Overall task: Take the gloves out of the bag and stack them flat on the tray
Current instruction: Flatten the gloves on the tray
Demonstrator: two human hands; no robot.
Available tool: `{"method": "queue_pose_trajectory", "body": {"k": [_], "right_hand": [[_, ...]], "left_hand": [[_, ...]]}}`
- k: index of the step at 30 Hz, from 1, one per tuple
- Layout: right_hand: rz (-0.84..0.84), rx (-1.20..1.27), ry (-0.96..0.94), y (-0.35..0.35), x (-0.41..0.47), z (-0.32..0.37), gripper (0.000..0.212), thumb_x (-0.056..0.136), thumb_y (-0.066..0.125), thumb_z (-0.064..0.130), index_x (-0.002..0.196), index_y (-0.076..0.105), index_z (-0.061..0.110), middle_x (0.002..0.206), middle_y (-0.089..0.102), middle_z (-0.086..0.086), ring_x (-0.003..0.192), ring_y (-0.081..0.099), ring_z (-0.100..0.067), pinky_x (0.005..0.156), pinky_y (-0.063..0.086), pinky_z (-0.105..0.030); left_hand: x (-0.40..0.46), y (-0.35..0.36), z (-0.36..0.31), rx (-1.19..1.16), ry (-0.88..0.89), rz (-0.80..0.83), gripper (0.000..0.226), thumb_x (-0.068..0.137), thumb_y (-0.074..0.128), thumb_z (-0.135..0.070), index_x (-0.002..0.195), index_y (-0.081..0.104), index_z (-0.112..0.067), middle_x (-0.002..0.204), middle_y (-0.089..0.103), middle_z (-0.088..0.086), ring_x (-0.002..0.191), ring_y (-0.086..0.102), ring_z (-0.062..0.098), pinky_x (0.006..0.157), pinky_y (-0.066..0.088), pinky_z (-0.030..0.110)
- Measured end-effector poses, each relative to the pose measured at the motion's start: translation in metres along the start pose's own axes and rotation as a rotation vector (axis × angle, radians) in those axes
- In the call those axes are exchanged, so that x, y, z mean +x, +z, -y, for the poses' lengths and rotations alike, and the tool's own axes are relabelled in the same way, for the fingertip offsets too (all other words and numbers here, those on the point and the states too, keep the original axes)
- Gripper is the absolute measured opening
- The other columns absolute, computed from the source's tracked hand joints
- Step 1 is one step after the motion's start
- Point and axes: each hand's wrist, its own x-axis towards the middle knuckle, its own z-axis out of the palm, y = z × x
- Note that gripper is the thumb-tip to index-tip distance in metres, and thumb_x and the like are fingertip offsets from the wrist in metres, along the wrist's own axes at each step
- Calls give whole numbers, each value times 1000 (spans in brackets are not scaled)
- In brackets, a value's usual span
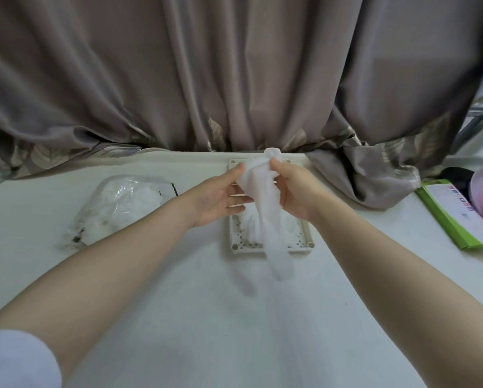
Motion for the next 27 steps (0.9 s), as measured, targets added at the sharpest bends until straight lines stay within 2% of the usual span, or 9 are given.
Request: {"method": "queue_pose_trajectory", "body": {"k": [4, 6, 8, 12, 15, 17, 20, 23, 27], "right_hand": [[56, 46, 23, -12, 3, 3, 33, 103, 33, 27, 104, 60, 9, 89, 66, -5, 73, 61, -17, 58, 51, -23], [38, 44, 13, -17, 6, 2, 29, 103, 34, 23, 97, 59, 9, 75, 63, -2, 57, 55, -12, 46, 43, -18], [-34, 3, -22, -24, 11, 1, 23, 103, 36, 16, 97, 57, 9, 72, 60, -1, 54, 52, -11, 45, 42, -17], [-182, -137, -3, -45, 25, -10, 20, 101, 40, 14, 113, 56, 9, 90, 59, -4, 74, 54, -14, 63, 47, -23], [-232, -31, 10, -53, 31, -16, 23, 102, 37, 15, 118, 54, 13, 103, 63, -4, 88, 61, -18, 77, 52, -30], [-197, 18, 26, -58, 31, -20, 25, 104, 35, 21, 118, 55, 18, 104, 63, -2, 88, 63, -20, 79, 54, -34], [-44, -75, 81, -66, 29, -28, 29, 100, 45, 29, 127, 52, 19, 113, 65, -4, 96, 66, -24, 77, 56, -37], [44, -203, 125, -77, 33, -40, 47, 92, 57, 8, 135, 42, 21, 123, 61, -9, 104, 65, -26, 76, 57, -36], [-31, -172, 128, -92, 49, -46, 68, 89, 47, -12, 145, 28, 21, 129, 53, -15, 109, 60, -32, 88, 54, -44]], "left_hand": [[8, 12, 3, 33, 2, 29, 51, 80, 62, -42, 119, 60, -10, 115, 65, 5, 106, 60, 20, 101, 41, 34], [11, 16, 3, -45, 27, 36, 34, 91, 56, -25, 116, 60, -4, 109, 69, 8, 97, 66, 19, 89, 51, 31], [12, 17, 2, -142, 60, -4, 21, 95, 48, -14, 106, 61, -3, 90, 72, 7, 78, 70, 16, 69, 57, 26], [19, 9, 6, -107, 80, -92, 19, 97, 46, -17, 99, 62, -7, 87, 70, 4, 74, 68, 12, 64, 54, 22], [23, 5, 13, -18, 23, -138, 15, 95, 51, -12, 80, 56, -11, 70, 65, 0, 60, 63, 9, 56, 52, 20], [27, 5, 20, -4, -25, -144, 10, 93, 53, -8, 84, 56, -11, 76, 64, 3, 62, 63, 12, 59, 55, 22], [36, 7, 30, -11, -79, -104, 12, 92, 53, -3, 103, 56, -8, 93, 65, 7, 79, 65, 18, 75, 56, 30], [46, 13, 36, 5, -103, -68, 18, 90, 54, 1, 106, 53, -9, 92, 68, 5, 80, 67, 15, 73, 57, 25], [67, 12, 43, -40, -104, -72, 45, 91, 53, 4, 126, 36, -18, 104, 64, 7, 89, 64, 18, 82, 53, 30]]}}
